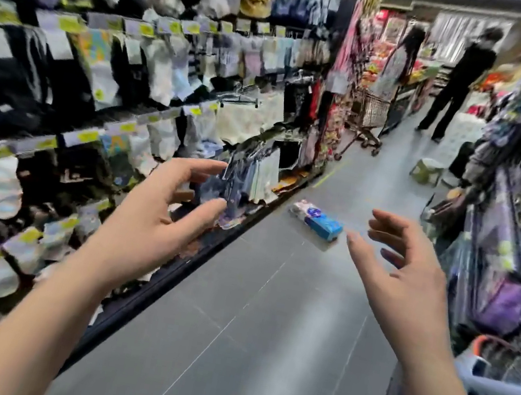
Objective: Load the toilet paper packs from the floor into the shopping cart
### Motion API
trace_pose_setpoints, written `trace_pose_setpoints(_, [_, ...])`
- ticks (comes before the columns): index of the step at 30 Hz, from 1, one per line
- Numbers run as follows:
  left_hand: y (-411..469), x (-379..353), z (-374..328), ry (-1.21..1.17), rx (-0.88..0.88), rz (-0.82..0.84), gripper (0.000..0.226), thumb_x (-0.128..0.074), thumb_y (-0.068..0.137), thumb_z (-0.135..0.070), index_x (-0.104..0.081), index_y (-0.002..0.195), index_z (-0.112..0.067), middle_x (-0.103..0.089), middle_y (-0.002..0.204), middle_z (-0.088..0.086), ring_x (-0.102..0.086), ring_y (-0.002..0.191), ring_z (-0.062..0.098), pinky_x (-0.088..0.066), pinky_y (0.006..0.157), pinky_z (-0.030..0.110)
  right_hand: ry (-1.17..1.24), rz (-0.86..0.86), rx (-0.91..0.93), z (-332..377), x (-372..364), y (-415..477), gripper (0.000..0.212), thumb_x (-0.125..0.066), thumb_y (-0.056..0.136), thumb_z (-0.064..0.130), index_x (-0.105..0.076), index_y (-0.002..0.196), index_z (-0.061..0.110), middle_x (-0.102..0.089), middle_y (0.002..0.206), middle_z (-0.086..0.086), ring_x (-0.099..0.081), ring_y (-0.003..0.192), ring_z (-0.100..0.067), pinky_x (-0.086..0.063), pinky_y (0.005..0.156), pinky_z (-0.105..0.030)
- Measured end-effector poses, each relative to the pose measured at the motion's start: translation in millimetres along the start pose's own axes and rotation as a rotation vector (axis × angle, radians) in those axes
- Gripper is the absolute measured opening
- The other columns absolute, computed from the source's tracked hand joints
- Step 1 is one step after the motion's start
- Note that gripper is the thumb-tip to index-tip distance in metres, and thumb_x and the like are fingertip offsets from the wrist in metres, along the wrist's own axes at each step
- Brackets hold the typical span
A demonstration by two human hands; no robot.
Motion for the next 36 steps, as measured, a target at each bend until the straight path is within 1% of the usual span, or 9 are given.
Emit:
trace_pose_setpoints(6, [72.7,-75.0,3.9,-0.088,-0.011,0.081,0.039,-0.063,0.097,-0.041,-0.057,0.135,-0.034,-0.060,0.133,-0.017,-0.055,0.128,-0.001,-0.047,0.108,0.029,0.033,-0.060,-0.077,-55.2,26.0,43.1,0.029,-0.076,0.089,0.033,-0.061,0.112,0.042,-0.069,0.114,0.013,-0.066,0.109,-0.005,-0.053,0.096,-0.035])
trace_pose_setpoints(10, [127.3,-124.8,26.3,-0.136,-0.012,0.136,0.038,-0.063,0.097,-0.040,-0.058,0.133,-0.033,-0.062,0.132,-0.014,-0.058,0.126,0.002,-0.048,0.108,0.031,0.015,-0.076,-0.136,-101.1,28.2,81.9,0.027,-0.075,0.088,0.038,-0.063,0.113,0.041,-0.070,0.109,0.013,-0.067,0.107,-0.007,-0.055,0.096,-0.043])
trace_pose_setpoints(15, [214.5,-176.7,64.9,-0.219,-0.004,0.166,0.032,-0.064,0.098,-0.031,-0.061,0.130,-0.033,-0.064,0.128,-0.014,-0.059,0.124,0.002,-0.049,0.107,0.031,-0.040,-0.091,-0.152,-149.1,19.3,158.0,0.027,-0.075,0.089,0.036,-0.064,0.113,0.041,-0.070,0.109,0.013,-0.067,0.105,-0.007,-0.055,0.095,-0.044])
trace_pose_setpoints(18, [273.0,-194.0,89.4,-0.248,0.016,0.167,0.031,-0.063,0.097,-0.032,-0.062,0.128,-0.033,-0.065,0.127,-0.015,-0.060,0.121,-0.001,-0.048,0.106,0.030,-0.055,-0.104,-0.172,-170.7,6.1,214.9,0.032,-0.073,0.083,0.049,-0.064,0.113,0.043,-0.070,0.110,0.014,-0.068,0.105,-0.009,-0.056,0.095,-0.045])
trace_pose_setpoints(20, [312.2,-202.5,106.8,-0.269,0.034,0.164,0.030,-0.063,0.097,-0.031,-0.063,0.127,-0.034,-0.066,0.127,-0.015,-0.061,0.119,-0.002,-0.048,0.103,0.024,-0.063,-0.105,-0.182,-183.8,-6.4,255.3,0.035,-0.070,0.080,0.054,-0.064,0.113,0.046,-0.070,0.109,0.015,-0.068,0.105,-0.009,-0.056,0.094,-0.044])
trace_pose_setpoints(24, [391.6,-234.3,139.3,-0.292,0.028,0.201,0.031,-0.063,0.096,-0.030,-0.064,0.127,-0.031,-0.067,0.126,-0.011,-0.062,0.118,-0.002,-0.047,0.096,0.010,-0.080,-0.105,-0.166,-217.1,-30.4,326.2,0.026,-0.075,0.089,0.036,-0.065,0.113,0.041,-0.071,0.108,0.015,-0.066,0.107,-0.005,-0.053,0.094,-0.032])
trace_pose_setpoints(27, [445.7,-265.7,157.3,-0.344,0.044,0.230,0.032,-0.064,0.093,-0.029,-0.065,0.125,-0.029,-0.070,0.121,-0.008,-0.065,0.112,0.000,-0.047,0.091,0.008,-0.093,-0.127,-0.175,-246.3,-40.4,370.2,0.026,-0.075,0.089,0.032,-0.066,0.113,0.038,-0.072,0.108,0.015,-0.066,0.108,-0.002,-0.049,0.094,-0.025])
trace_pose_setpoints(32, [520.0,-314.6,183.2,-0.346,0.065,0.254,0.029,-0.063,0.094,-0.031,-0.066,0.123,-0.031,-0.071,0.119,-0.011,-0.065,0.113,-0.002,-0.047,0.092,0.009,-0.069,-0.152,-0.211,-296.8,-49.9,444.9,0.022,-0.073,0.089,0.035,-0.066,0.110,0.038,-0.072,0.107,0.013,-0.066,0.108,-0.005,-0.053,0.095,-0.033])
trace_pose_setpoints(36, [572.3,-355.6,206.8,-0.329,0.099,0.250,0.028,-0.063,0.097,-0.027,-0.065,0.125,-0.033,-0.070,0.120,-0.010,-0.065,0.112,-0.004,-0.048,0.091,0.009,-0.042,-0.141,-0.211,-341.6,-57.7,508.0,0.023,-0.074,0.090,0.031,-0.067,0.111,0.037,-0.073,0.104,0.012,-0.067,0.104,-0.006,-0.054,0.097,-0.039])
Point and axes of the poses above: each hand's wrist, its own y-axis towards the middle knuckle, its own x-axis out of the back of the hand, z = x × y, the point moved 6 cm from there along y, towards the middle knuckle
